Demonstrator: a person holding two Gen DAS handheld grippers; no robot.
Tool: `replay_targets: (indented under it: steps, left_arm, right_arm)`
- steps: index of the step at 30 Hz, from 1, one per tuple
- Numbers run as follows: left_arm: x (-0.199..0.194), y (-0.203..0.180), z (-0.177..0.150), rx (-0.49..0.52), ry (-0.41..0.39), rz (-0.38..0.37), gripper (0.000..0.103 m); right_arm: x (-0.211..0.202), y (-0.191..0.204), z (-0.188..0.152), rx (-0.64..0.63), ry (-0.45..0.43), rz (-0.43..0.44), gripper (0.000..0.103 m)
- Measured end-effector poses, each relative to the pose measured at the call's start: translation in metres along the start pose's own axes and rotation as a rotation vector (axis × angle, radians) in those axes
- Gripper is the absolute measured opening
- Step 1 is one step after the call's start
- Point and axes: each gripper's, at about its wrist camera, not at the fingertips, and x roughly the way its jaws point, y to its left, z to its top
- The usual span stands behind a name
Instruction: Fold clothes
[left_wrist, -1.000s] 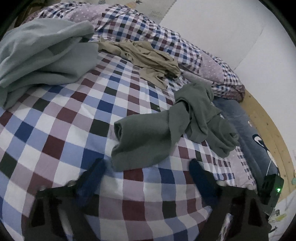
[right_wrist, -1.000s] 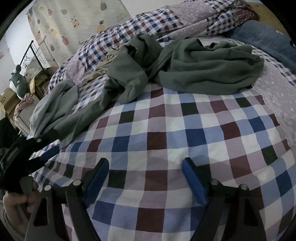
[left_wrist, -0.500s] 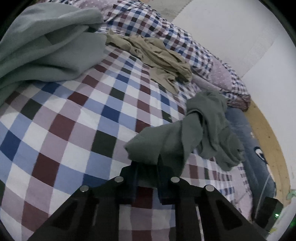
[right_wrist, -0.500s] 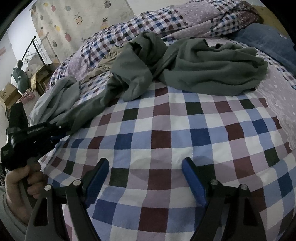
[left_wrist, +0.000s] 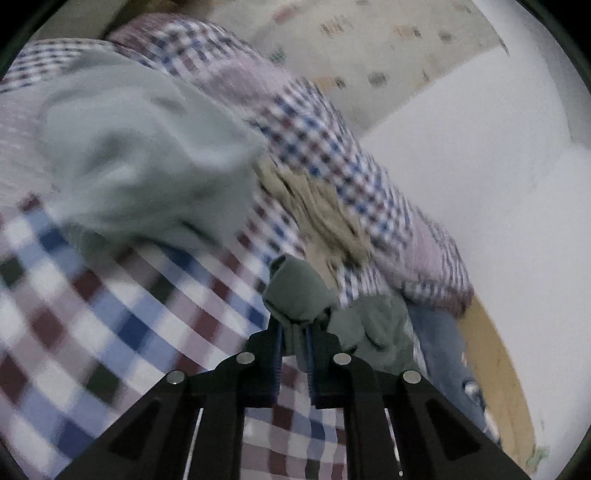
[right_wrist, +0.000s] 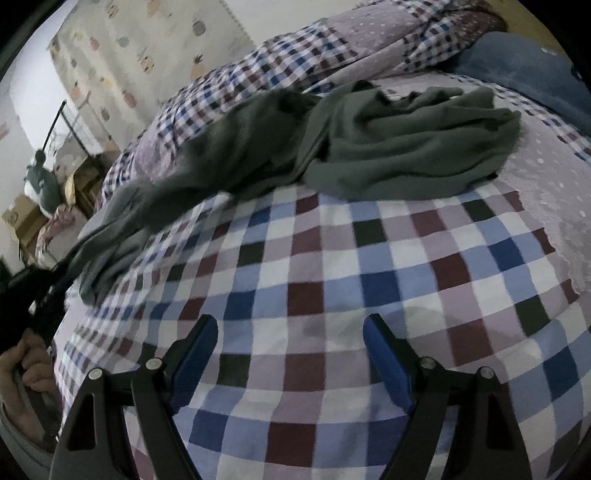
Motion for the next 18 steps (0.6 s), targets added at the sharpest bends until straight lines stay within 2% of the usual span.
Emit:
replay_targets:
  steps: [4,8,14,18]
  left_arm:
    - [-0.053,0.026,0.031,-0.102,-0.144,0.013,0.009]
    - [-0.092,0.042,0.052,-0.153,-0.27,0.055,0.009]
    - [-0.113,0.064,0.047,-0.202,-0.312,0.118,0.009]
    - [-0.124,0.071,0.048,-0.232,-0.351,0.148,0.009]
  right_arm:
    - [-0.003,-0.006,0.004,0.027,-0.016,0.0,0.085]
    - [-0.003,-0.004,0.006,0.013,-0.018,0.002,0.085]
    - [-0.003,-0.002,0.005,0.006,-0.025,-0.003,0.085]
    - [-0.011,-0.005,0.008,0.011,-0.065,-0.004,0.085]
